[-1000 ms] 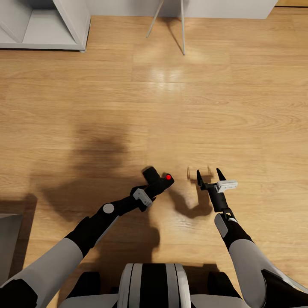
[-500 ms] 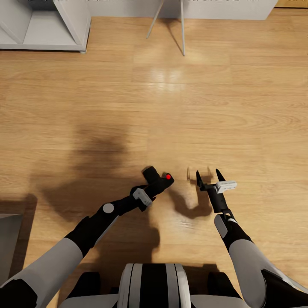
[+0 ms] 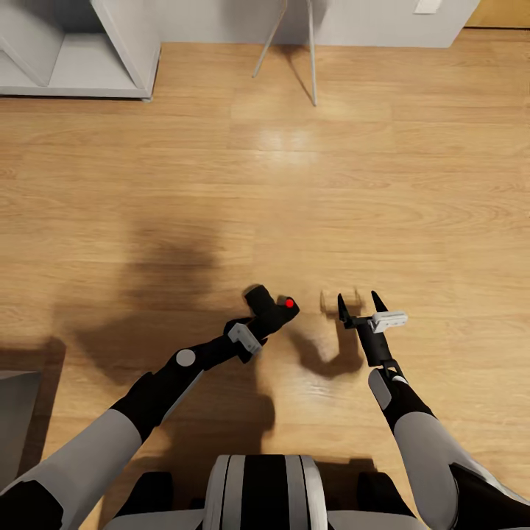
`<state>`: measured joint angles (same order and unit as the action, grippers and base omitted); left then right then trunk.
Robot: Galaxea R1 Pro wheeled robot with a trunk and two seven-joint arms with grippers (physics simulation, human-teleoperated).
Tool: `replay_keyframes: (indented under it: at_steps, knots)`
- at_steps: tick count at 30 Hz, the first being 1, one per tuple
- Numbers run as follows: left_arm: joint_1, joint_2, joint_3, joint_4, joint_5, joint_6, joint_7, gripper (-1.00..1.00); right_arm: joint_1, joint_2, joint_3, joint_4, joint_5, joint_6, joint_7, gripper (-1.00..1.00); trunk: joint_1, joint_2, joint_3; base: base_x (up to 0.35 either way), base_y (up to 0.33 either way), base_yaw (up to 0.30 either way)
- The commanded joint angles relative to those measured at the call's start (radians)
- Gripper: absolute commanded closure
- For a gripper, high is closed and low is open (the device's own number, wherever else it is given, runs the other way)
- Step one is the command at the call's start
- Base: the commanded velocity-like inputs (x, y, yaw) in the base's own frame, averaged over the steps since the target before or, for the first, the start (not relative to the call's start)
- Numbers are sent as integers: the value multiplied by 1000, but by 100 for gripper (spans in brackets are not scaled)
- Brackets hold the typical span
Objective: Attach the digital camera to the camera tripod in the bedroom.
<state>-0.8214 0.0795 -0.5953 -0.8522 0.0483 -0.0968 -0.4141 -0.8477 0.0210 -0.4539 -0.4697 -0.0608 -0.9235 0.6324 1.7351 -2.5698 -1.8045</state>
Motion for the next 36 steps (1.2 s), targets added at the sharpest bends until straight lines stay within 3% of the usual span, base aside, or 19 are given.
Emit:
replay_keyframes:
  at_steps: [1, 14, 25, 31, 36]
  knots:
    - [-1, 1, -3, 0, 5, -3, 0, 100, -1, 1, -5, 0, -6, 0, 10, -100, 0, 0, 1, 0, 0, 0]
    - [-1, 16, -3, -54, 5, -2, 0, 100, -1, 1, -5, 0, -6, 0, 9, -100, 0, 0, 22, 0, 0, 0]
    - [0, 56, 5, -154, 18, 35, 7, 100, -1, 1, -5, 0, -7, 0, 9, -100, 0, 0, 40, 0, 0, 0]
    - [1, 71, 18, -203, 38, 123, 7, 100, -1, 1, -5, 0, -6, 0, 9, -100, 0, 0, 50, 0, 0, 0]
    - [1, 79, 24, -262, 80, 282, 4, 100, -1, 1, -5, 0, -7, 0, 9, -100, 0, 0, 58, 0, 0, 0]
